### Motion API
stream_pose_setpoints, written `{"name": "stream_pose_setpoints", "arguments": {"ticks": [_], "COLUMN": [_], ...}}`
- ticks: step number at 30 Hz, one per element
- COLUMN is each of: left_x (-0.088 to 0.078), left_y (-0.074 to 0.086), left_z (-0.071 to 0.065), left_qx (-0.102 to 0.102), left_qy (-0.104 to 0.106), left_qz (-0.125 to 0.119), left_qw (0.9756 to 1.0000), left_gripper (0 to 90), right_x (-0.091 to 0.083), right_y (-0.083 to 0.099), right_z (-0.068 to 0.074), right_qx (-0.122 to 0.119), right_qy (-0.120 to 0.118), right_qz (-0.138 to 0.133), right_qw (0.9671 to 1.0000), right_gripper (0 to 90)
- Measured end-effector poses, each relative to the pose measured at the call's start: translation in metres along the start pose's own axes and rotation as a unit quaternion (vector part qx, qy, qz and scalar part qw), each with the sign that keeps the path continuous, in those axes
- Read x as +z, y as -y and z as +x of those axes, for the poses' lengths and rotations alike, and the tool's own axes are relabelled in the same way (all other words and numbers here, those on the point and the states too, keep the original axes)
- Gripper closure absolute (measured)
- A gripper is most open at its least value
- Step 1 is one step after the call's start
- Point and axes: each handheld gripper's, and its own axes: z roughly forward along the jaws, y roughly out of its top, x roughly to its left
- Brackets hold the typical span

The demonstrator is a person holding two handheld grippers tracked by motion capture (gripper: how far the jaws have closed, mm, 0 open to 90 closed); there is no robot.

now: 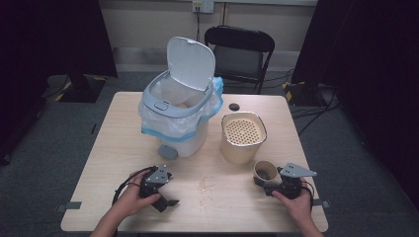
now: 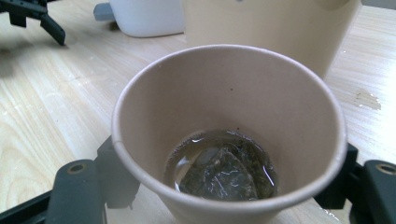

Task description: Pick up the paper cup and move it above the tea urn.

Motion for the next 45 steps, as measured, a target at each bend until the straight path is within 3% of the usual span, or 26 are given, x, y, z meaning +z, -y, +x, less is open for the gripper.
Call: {"name": "stream_pose_setpoints", "arguments": {"ticks": [10, 21, 37, 45], "left_x": [0.0, 0.0, 0.0, 0.0], "left_y": [0.0, 0.0, 0.0, 0.0], "left_z": [0.0, 0.0, 0.0, 0.0], "left_qx": [0.0, -0.002, -0.002, -0.001], "left_qy": [0.0, 0.0, 0.0, 0.0], "left_qz": [0.0, -0.001, -0.001, -0.001], "left_qw": [1.0, 1.0, 1.0, 1.0], "left_gripper": [0.0, 0.0, 0.0, 0.0], "right_x": [-0.007, -0.003, 0.001, 0.001], "right_y": [-0.014, -0.022, -0.038, -0.047], "right_z": [-0.006, -0.027, -0.061, -0.079], "right_qx": [-0.011, -0.027, -0.005, -0.008], "right_qy": [0.008, 0.02, 0.049, 0.067], "right_qz": [0.001, 0.035, 0.025, 0.031], "right_qw": [0.9999, 0.9988, 0.9985, 0.9972], "right_gripper": [26.4, 26.8, 26.8, 26.9]}}
